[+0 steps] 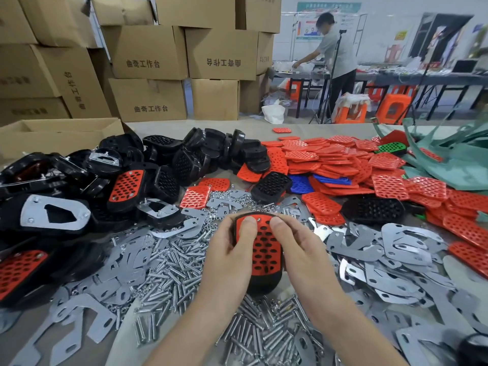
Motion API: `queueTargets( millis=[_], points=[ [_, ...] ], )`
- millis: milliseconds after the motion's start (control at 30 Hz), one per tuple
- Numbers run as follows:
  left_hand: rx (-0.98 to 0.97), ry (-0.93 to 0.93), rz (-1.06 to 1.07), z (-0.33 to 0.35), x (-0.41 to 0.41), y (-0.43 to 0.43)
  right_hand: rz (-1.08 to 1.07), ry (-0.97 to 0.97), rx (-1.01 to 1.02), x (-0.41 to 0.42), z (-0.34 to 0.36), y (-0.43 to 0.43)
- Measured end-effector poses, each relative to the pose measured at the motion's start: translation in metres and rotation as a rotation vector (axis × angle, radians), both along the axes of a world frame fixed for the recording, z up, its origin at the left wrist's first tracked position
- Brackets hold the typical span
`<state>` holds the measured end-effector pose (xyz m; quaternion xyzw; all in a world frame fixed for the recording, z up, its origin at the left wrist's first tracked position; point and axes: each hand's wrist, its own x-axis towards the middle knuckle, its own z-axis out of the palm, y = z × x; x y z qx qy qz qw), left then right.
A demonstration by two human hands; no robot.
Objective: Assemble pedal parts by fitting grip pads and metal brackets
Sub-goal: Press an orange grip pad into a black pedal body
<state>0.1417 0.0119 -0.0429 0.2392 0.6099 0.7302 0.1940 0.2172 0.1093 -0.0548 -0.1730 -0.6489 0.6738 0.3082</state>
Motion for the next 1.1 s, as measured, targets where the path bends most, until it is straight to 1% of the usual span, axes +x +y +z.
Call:
queueTargets(
  millis=[167, 267, 300, 400, 500, 567, 700, 767, 933, 1000, 1100],
  points=[
    [0.0, -0.004, 0.016, -0.001, -0.001, 0.0, 0.013, 0.042, 0.036, 0.002, 0.0, -0.001],
    [0.025, -0.016, 0.054, -0.002, -0.005, 0.0, 0.089, -0.003, 0.046, 0.001, -0.003, -0.003],
    [0.03, -0.012, 0.047, -0.002, -0.006, 0.0, 0.085, -0.015, 0.059, 0.0, -0.004, -0.002],
    [0.021, 0.023, -0.027, -0.003, -0.005, -0.001, 0.005, -0.01, 0.05, 0.0, -0.004, 0.002],
    [-0.031, 0.08, -0.103, -0.003, -0.004, -0.001, -0.067, 0.007, 0.054, 0.003, -0.002, 0.009],
    [-0.027, 0.092, -0.111, -0.001, -0.004, -0.001, -0.085, 0.026, 0.06, 0.004, -0.001, 0.009],
    [0.057, 0.002, -0.048, -0.002, -0.004, -0.002, 0.003, 0.004, 0.017, 0.004, -0.002, 0.008],
    [0.074, -0.017, -0.016, -0.002, -0.004, -0.002, 0.032, -0.034, 0.041, 0.005, 0.0, 0.008],
    [0.088, -0.079, -0.071, 0.001, -0.007, -0.002, -0.012, -0.031, 0.105, 0.008, 0.003, 0.01],
    [0.069, -0.036, -0.069, 0.003, -0.007, -0.002, -0.04, -0.007, 0.099, 0.008, 0.005, 0.009],
    [0.018, 0.107, 0.023, 0.004, -0.007, -0.002, -0.044, -0.002, 0.092, 0.008, 0.004, 0.005]
  ],
)
